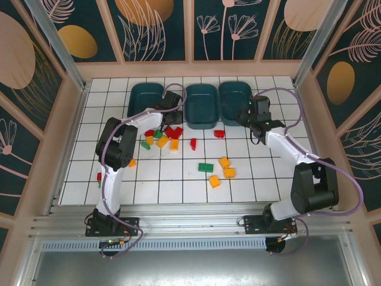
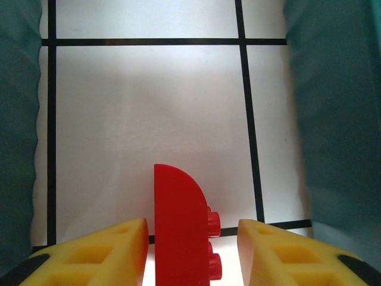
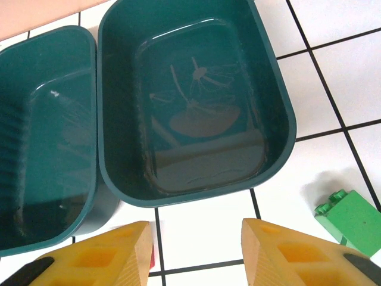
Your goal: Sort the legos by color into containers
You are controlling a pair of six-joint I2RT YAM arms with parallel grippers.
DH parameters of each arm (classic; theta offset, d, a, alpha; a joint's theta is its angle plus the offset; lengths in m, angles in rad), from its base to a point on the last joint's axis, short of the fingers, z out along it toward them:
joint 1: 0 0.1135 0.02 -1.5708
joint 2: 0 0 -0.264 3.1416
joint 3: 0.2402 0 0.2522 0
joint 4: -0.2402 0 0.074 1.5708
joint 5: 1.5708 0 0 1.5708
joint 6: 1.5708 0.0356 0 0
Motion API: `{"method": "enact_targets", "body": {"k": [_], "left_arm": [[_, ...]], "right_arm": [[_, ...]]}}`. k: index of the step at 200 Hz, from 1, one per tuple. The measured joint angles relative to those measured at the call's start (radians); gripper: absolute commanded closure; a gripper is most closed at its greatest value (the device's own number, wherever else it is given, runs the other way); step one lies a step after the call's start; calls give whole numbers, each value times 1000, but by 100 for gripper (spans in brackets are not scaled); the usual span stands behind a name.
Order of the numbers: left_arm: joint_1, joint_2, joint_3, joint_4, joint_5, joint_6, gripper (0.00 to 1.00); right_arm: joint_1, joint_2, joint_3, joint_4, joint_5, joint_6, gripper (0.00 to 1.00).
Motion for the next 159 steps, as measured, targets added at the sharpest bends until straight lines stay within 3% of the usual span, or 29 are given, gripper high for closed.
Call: {"method": "enact_targets", "body": {"k": [13, 85, 116, 159], "left_arm": [[0, 0, 0, -1, -3, 5, 60], [0, 42, 49, -2, -7, 33, 97], [0, -6, 34, -19, 5, 35, 100], [10, -206, 27, -22, 0, 39, 100]], "right_arm": [[0, 0, -3, 3, -4, 0, 56], [-62, -13, -37, 13, -7, 28, 56], [-142, -31, -94, 50, -7, 78, 56], [-193, -32, -149, 97, -18, 127, 56]]}}
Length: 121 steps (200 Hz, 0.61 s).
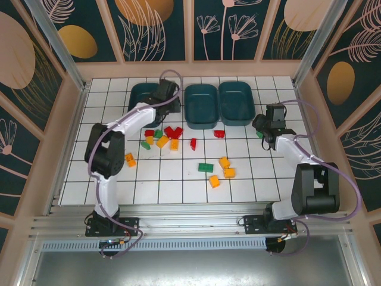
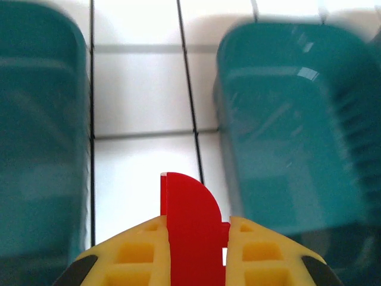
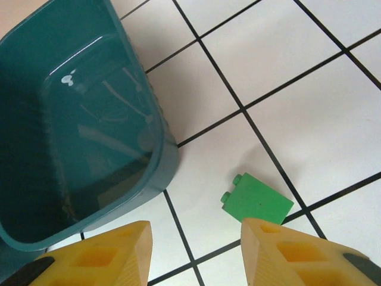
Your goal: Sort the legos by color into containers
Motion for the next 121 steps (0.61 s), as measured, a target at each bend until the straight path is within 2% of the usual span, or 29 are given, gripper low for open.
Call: {"method": "enact_targets", "body": {"k": [16, 43, 53, 66, 70, 75, 77, 79, 121], "left_arm": [[31, -54, 0, 10, 2, -2, 100], [137, -66, -35, 31, 12, -13, 89], [175, -51, -51, 30, 14, -14, 81], [211, -18, -61, 23, 17, -19, 60], [217, -4, -61, 20, 20, -7, 44], [220, 9, -61, 19, 23, -10, 13], [221, 16, -61, 18, 24, -4, 6], [221, 22, -61, 17, 25, -8, 2], [197, 52, -60, 0, 74, 2, 1]], "right_arm": [[-16, 0, -5, 15, -10, 12, 56], [-35, 2, -5, 29, -27, 19, 55], [-40, 2, -5, 31, -28, 19, 52], [-53, 2, -5, 31, -34, 21, 50], [-58, 2, -5, 32, -35, 23, 50], [-65, 3, -5, 34, -39, 23, 49], [-67, 3, -5, 34, -40, 23, 49], [-71, 4, -5, 35, -42, 23, 49], [-93, 9, -32, 54, -58, 23, 49]]}}
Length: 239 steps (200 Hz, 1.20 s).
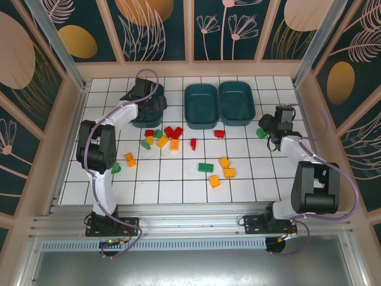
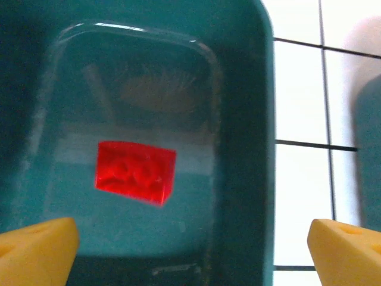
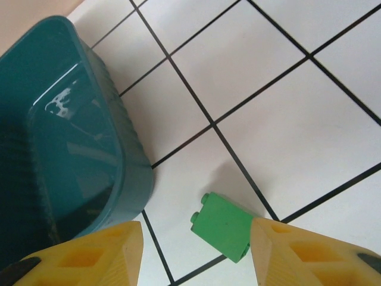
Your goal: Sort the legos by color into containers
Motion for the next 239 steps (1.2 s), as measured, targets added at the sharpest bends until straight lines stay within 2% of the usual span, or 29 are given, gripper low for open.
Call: {"method": "enact_targets", "body": {"k": [45, 118, 192, 239], "left_arm": [[-19, 6, 9, 6, 78, 5, 25], [-111, 148, 92, -6, 84, 10, 37], [-162, 159, 155, 48, 178, 8, 35], [-183, 159, 139, 142, 242, 8, 32]], "right_arm": [[0, 5, -6, 6, -3, 0, 49], [-24, 16, -19, 11, -17, 8, 50], [-61, 237, 9, 54, -128, 29, 49], [-61, 279, 54, 81, -170, 29, 49]]}}
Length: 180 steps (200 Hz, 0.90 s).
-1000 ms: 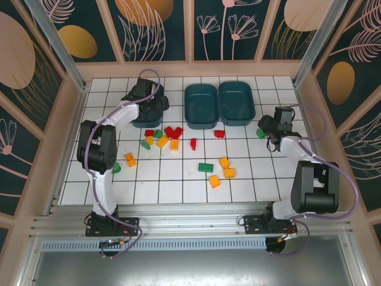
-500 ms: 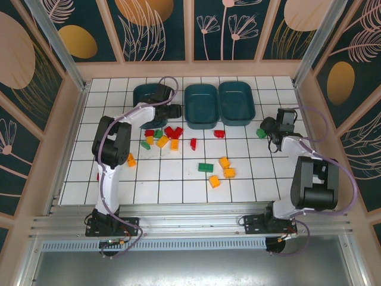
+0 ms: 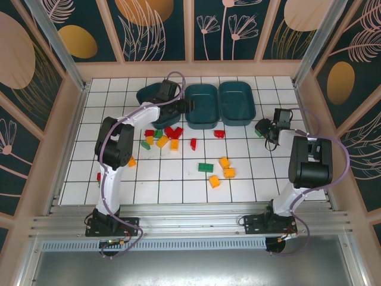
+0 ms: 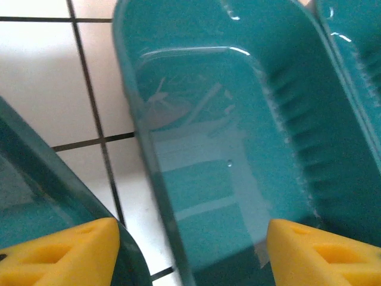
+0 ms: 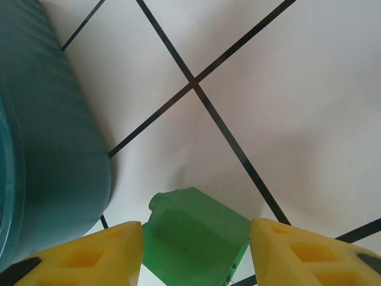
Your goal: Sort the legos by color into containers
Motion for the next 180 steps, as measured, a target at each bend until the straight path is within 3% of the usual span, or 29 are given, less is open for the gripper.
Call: {"method": "enact_targets", "body": {"k": [100, 156, 180], "left_arm": [[-7, -70, -148, 154, 121, 0, 34], [-7, -208, -200, 159, 124, 20, 19], [3, -307, -244, 169, 87, 2, 18]], "right_arm": [[8, 53, 28, 35, -21, 0, 45], [22, 50, 24, 43, -4, 1, 44], [22, 37, 7, 49, -4, 1, 42]]}}
